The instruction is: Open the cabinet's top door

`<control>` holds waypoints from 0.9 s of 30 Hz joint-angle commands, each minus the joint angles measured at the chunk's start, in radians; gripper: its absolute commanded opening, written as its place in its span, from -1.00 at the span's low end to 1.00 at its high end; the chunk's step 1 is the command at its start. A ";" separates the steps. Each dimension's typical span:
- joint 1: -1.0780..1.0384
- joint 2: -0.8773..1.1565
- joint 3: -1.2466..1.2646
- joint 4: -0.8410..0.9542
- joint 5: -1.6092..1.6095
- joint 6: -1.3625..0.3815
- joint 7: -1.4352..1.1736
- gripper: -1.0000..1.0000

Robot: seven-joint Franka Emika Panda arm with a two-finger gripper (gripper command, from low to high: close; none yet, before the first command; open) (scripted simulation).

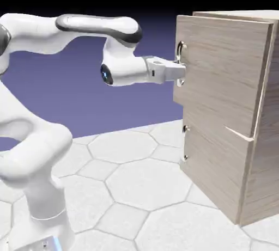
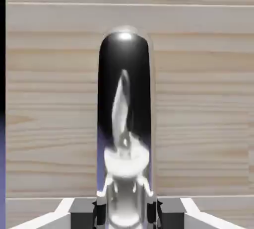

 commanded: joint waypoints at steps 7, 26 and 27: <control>0.251 -0.058 -0.240 -0.157 -0.243 -0.084 0.125 -1.00; 0.526 -0.363 -0.794 -0.475 -1.070 -0.400 0.519 -1.00; 0.523 -0.376 -0.822 -0.483 -1.113 -0.425 0.535 -1.00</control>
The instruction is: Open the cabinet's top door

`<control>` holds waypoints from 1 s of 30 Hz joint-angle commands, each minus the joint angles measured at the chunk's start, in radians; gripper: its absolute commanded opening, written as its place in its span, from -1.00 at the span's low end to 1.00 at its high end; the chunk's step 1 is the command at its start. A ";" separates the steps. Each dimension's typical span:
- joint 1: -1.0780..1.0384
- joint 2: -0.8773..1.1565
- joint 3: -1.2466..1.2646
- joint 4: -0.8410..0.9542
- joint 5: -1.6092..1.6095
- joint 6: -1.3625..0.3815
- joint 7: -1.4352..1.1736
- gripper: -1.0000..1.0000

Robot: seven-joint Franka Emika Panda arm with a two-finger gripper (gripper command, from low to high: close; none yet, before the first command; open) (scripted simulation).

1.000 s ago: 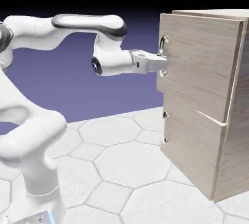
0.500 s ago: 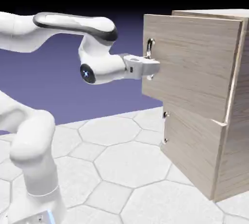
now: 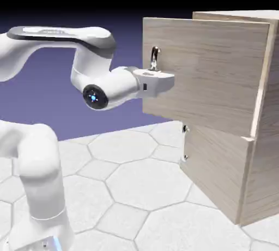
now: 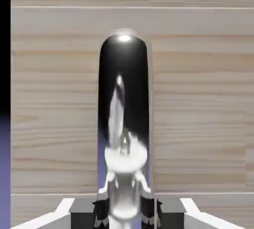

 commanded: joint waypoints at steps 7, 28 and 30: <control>-0.042 -0.043 -0.218 -0.015 -0.304 -0.214 0.082 -1.00; 0.222 0.302 -0.978 0.475 -0.945 -1.018 0.047 -1.00; 0.292 0.334 -1.050 0.543 -0.974 -1.082 0.038 -1.00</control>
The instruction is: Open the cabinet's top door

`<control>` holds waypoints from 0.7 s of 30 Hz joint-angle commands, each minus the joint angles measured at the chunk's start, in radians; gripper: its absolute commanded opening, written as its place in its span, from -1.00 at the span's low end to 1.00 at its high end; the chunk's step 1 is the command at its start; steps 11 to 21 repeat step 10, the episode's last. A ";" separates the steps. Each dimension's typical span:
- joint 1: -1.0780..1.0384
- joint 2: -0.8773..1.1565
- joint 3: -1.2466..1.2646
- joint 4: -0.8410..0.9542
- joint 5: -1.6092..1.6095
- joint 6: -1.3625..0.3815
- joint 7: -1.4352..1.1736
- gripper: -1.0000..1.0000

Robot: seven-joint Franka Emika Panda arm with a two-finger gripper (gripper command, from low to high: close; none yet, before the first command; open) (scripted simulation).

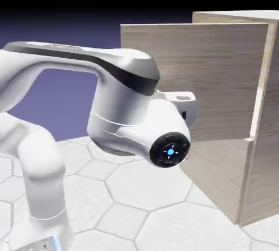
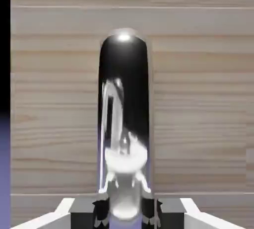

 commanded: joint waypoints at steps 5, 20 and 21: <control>0.181 0.044 -0.169 0.152 -0.057 -0.127 -0.008 -1.00; 0.330 0.043 -0.292 0.266 -0.098 -0.206 0.001 -1.00; 0.330 0.043 -0.292 0.266 -0.098 -0.206 0.001 -1.00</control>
